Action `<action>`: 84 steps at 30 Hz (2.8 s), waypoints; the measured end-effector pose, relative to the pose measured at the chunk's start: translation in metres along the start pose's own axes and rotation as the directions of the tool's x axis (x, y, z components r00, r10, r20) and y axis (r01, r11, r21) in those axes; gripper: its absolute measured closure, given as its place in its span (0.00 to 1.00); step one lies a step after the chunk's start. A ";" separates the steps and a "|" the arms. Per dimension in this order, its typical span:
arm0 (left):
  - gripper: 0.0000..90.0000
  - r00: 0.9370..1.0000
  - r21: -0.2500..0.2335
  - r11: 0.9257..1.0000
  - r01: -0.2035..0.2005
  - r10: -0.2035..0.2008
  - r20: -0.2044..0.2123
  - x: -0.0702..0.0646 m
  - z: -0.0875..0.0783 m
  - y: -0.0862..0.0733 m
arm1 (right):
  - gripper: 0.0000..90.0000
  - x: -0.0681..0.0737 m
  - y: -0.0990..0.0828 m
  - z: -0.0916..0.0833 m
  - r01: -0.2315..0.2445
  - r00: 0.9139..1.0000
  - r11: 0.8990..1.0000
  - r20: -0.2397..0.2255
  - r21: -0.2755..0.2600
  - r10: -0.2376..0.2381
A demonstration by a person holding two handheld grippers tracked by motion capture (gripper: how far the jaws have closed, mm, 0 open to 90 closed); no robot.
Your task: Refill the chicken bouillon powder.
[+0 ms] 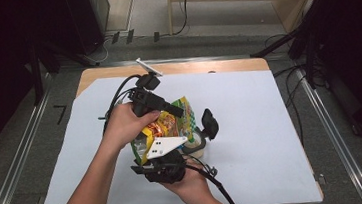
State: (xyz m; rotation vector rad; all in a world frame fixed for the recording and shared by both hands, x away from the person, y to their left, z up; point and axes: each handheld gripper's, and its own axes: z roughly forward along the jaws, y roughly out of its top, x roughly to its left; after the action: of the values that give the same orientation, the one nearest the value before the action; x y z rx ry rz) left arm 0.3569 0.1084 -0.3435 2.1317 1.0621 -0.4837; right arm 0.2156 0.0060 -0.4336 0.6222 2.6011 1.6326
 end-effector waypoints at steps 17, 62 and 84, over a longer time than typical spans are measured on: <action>0.80 1.000 -0.049 0.999 0.013 -0.013 0.012 0.007 -0.008 -0.011 | 0.85 0.001 -0.002 0.006 0.040 0.999 0.999 -0.001 0.018 -0.040; 0.80 0.999 -0.048 0.999 0.023 -0.021 0.038 0.010 -0.007 -0.010 | 0.85 0.002 -0.001 0.004 0.031 0.999 0.999 -0.010 0.016 -0.030; 0.79 0.999 -0.044 0.999 0.020 -0.019 0.032 0.008 -0.008 -0.010 | 0.85 0.003 0.000 0.004 0.030 0.999 0.999 -0.014 0.013 -0.030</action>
State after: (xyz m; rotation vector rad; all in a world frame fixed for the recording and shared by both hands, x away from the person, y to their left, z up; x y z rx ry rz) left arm 0.3538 0.1229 -0.3476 2.0699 1.0670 -0.4973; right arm 0.2138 0.0104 -0.4351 0.5710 2.6197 1.6189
